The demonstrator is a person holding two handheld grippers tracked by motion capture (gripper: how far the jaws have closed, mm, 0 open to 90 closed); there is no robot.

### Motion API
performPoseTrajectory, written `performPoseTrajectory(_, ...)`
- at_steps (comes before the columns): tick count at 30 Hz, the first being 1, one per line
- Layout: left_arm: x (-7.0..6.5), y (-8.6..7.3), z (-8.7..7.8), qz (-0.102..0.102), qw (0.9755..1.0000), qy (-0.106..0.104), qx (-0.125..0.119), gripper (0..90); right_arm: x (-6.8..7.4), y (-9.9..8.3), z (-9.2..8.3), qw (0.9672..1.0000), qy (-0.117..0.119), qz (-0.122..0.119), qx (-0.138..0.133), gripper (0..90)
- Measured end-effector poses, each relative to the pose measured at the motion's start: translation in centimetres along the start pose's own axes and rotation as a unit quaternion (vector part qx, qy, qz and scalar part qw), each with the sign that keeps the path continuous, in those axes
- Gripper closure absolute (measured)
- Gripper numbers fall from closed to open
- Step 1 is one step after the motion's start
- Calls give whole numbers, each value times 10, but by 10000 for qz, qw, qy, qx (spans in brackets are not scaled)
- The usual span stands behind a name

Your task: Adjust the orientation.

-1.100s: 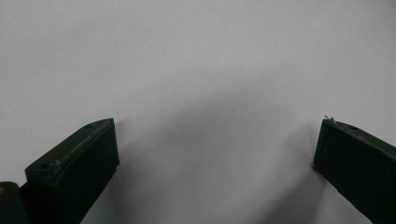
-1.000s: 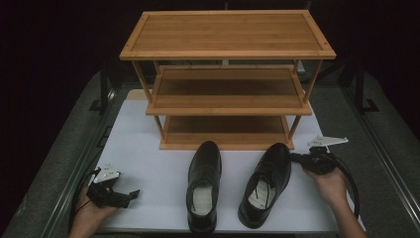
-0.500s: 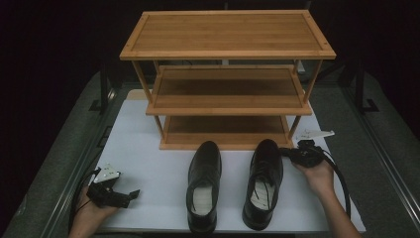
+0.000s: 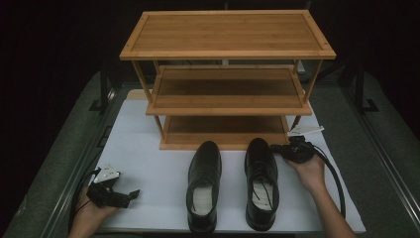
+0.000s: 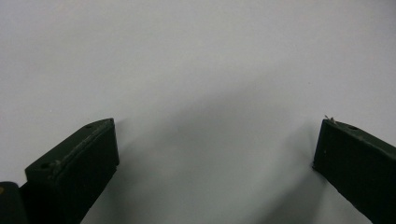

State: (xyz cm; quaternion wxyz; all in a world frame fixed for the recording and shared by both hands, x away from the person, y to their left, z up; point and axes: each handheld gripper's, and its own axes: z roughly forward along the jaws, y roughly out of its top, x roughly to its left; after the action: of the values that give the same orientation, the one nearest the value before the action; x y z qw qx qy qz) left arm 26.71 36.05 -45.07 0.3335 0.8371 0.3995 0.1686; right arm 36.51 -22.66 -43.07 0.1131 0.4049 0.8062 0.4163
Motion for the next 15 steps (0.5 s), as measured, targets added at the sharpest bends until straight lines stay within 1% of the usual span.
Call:
performPoseTrajectory(4, 0, 0, 0, -1, 10000, -1, 0, 0, -2, -4, -13, 10000, -24, -83, -26, 898)
performPoseTrajectory(7, 0, 0, 0, 2, 10000, 2, -2, 0, 0, -9, -27, 9999, -30, -139, -66, 898)
performPoseTrajectory(10, 0, 0, 0, 4, 10000, 6, -1, 0, 3, -16, -40, 9997, -6, -233, -78, 898)
performPoseTrajectory(11, 0, 0, 0, 4, 10000, 6, -1, 0, 3, -16, -40, 9997, -6, -233, -78, 898)
performPoseTrajectory(12, 0, 0, 0, 3, 10000, 5, -2, 0, 6, -19, -48, 9996, 35, -287, -79, 897)
performPoseTrajectory(15, 0, 0, 0, 6, 10000, 7, -5, 0, 11, -22, -57, 9993, 72, -363, -72, 898)
